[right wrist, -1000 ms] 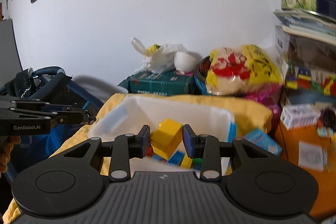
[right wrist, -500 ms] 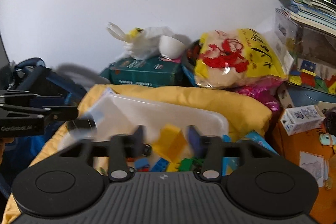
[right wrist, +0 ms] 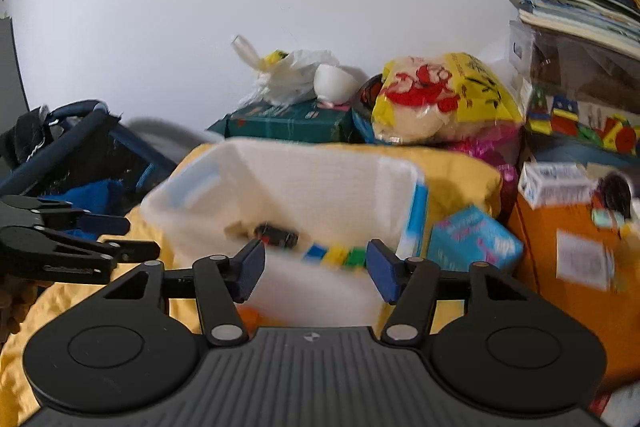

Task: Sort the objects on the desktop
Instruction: 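Move both open tools back over the toy pile, then grasp the black-yellow car with the right tool while the left tool grasps the blue ball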

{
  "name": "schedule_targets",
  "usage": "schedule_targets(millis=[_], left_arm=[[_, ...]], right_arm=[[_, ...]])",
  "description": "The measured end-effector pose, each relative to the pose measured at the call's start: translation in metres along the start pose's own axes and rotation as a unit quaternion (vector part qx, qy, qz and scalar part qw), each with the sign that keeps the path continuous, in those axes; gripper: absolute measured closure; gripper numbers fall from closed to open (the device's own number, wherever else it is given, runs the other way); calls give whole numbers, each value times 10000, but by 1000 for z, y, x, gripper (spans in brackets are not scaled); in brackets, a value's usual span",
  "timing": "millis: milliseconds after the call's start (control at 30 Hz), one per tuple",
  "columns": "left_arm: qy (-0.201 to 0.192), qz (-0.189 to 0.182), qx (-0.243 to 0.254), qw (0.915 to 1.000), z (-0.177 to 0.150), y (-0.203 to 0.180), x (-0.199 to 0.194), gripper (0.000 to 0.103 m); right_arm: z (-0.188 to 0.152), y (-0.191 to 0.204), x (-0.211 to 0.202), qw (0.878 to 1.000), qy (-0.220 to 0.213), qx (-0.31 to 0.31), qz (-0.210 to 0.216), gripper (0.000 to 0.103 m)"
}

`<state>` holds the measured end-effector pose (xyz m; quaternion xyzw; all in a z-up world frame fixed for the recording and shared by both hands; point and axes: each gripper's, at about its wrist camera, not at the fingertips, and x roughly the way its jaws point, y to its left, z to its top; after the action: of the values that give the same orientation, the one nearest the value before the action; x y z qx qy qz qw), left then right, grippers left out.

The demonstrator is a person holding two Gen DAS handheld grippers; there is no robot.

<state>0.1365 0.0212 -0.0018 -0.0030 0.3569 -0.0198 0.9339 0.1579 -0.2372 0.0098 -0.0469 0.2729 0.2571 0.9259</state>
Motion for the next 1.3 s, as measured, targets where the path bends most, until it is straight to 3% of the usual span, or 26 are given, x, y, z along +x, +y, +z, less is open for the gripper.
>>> schedule_targets(millis=[167,467,567,800,933,1200,1300], left_arm=[[332,-51,43,9994,-26,-6,33,43],[393,39,176,9991,-29,-21,69,43],[331,36,-28,9994,-28,-16,73,43],[289,169,-87,9994,-24,-11,78,43],[455,356,-68,9983,-30,-3,82,44],[374,49,85,9993,-33,-12,90,46],[370,61,-116,9992,-33,-6,96,52]], right_arm=[[-38,6,20,9987,475,11,-172,48],[-61,-3,62,9946,902,127,-493,53],[-67,-6,73,9932,1020,168,-541,54],[-76,-4,89,9906,1183,317,-604,54],[-81,-2,94,9897,1225,318,-672,55],[-83,3,108,9879,1358,420,-613,55],[-88,6,109,9879,1322,375,-720,55]])
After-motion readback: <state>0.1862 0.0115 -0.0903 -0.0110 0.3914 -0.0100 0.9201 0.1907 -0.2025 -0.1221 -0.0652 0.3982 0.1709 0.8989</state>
